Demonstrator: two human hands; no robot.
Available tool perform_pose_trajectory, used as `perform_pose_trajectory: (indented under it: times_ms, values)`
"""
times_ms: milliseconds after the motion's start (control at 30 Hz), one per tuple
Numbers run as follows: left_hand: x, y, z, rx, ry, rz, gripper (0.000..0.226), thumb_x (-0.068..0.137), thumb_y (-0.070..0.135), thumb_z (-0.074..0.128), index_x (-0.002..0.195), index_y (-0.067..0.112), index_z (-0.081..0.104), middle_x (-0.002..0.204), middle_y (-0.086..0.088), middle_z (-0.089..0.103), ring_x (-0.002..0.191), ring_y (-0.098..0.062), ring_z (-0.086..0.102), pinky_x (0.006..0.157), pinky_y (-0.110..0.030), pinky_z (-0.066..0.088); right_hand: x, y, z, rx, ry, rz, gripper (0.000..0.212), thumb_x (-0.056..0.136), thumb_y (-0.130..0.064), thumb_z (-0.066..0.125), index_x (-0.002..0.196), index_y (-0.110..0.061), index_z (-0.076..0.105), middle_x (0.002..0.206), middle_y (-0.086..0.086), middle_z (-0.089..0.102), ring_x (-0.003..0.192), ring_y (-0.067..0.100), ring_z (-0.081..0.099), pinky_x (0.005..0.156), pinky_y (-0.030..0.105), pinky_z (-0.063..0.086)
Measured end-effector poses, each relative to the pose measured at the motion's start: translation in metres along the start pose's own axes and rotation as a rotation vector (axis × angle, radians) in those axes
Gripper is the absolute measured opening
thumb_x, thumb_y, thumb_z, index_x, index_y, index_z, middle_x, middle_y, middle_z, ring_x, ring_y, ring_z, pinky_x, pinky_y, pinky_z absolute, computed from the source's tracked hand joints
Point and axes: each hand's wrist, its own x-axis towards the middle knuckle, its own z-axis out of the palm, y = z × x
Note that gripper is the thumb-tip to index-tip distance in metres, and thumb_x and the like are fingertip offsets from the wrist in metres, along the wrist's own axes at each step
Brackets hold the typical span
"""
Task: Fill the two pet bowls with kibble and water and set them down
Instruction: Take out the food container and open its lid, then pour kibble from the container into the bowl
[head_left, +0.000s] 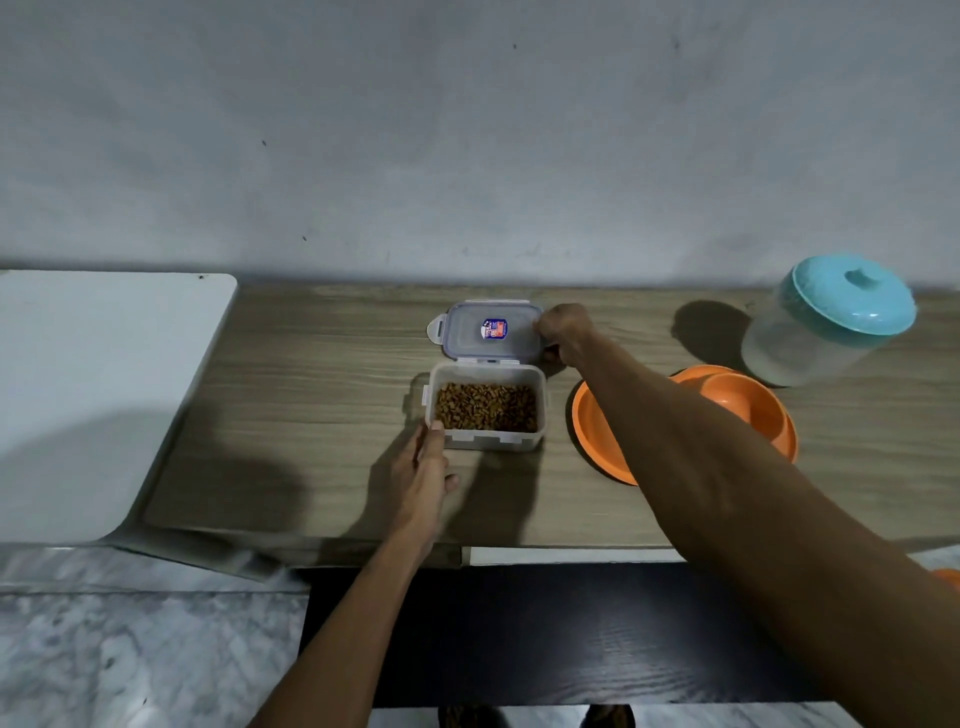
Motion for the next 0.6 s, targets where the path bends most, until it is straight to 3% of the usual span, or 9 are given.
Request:
perform_pose_trajectory:
  times_ms: [33,100,233,333,467,533,600]
  values:
    - [0.002,-0.001,0.000,0.005,0.005,0.005,0.037,0.099,0.030,0.053,0.131,0.013,0.059,0.107,-0.007,0.059,0.076,-0.008,0.055,0.076,-0.033,0.055,0.001,0.003,0.002,-0.060,0.036,-0.012,0.005,0.078,0.001,0.059,0.076,0.001,0.064,0.086,0.019,0.062,0.075,0.031,0.063,0.053,0.030,0.053]
    - [0.003,-0.002,-0.001,0.027,-0.004,0.009,0.039,0.099,0.032,0.053,0.133,0.013,0.058,0.111,-0.007,0.058,0.077,-0.008,0.055,0.076,-0.032,0.056,0.006,0.007,0.005,-0.169,0.085,-0.045,0.018,0.078,-0.008,0.061,0.091,0.001,0.071,0.099,0.019,0.069,0.089,0.034,0.069,0.073,0.040,0.061]
    - [0.000,0.000,-0.002,0.037,-0.039,0.007,0.041,0.099,0.032,0.052,0.134,0.012,0.056,0.113,-0.008,0.057,0.079,-0.008,0.055,0.083,-0.036,0.057,-0.020,0.007,-0.003,-0.345,0.104,-0.167,0.034,0.088,-0.032,0.058,0.109,-0.008,0.071,0.123,0.020,0.062,0.110,0.038,0.060,0.092,0.045,0.054]
    - [-0.006,0.006,-0.002,0.048,-0.055,-0.001,0.039,0.100,0.031,0.050,0.133,0.011,0.055,0.121,-0.017,0.059,0.082,-0.010,0.055,0.090,-0.040,0.055,-0.056,0.014,-0.013,-0.337,0.041,-0.238,0.042,0.091,-0.041,0.054,0.101,-0.003,0.070,0.112,0.021,0.067,0.097,0.036,0.065,0.083,0.045,0.057]
    - [-0.011,0.010,-0.002,0.053,-0.054,-0.008,0.040,0.100,0.032,0.050,0.134,0.011,0.056,0.129,-0.023,0.057,0.097,-0.023,0.062,0.092,-0.044,0.055,-0.099,0.032,-0.021,-0.381,-0.148,-0.189,0.045,0.086,-0.043,0.063,0.102,-0.001,0.068,0.095,0.014,0.068,0.088,0.030,0.067,0.063,0.033,0.050]
    - [-0.012,0.011,-0.002,0.055,-0.042,-0.021,0.040,0.099,0.033,0.053,0.132,0.012,0.059,0.129,-0.025,0.058,0.108,-0.032,0.063,0.091,-0.045,0.056,-0.108,0.038,-0.022,-0.332,-0.208,-0.120,0.041,0.084,-0.034,0.064,0.097,0.005,0.067,0.088,0.017,0.073,0.077,0.033,0.073,0.065,0.040,0.059]
    - [-0.011,0.010,-0.002,0.059,-0.044,-0.033,0.040,0.099,0.034,0.052,0.131,0.010,0.059,0.129,-0.025,0.058,0.099,-0.028,0.062,0.090,-0.044,0.056,-0.114,0.040,-0.023,-0.258,-0.228,-0.065,0.031,0.084,-0.021,0.061,0.095,0.008,0.067,0.083,0.024,0.073,0.070,0.037,0.074,0.068,0.046,0.063]
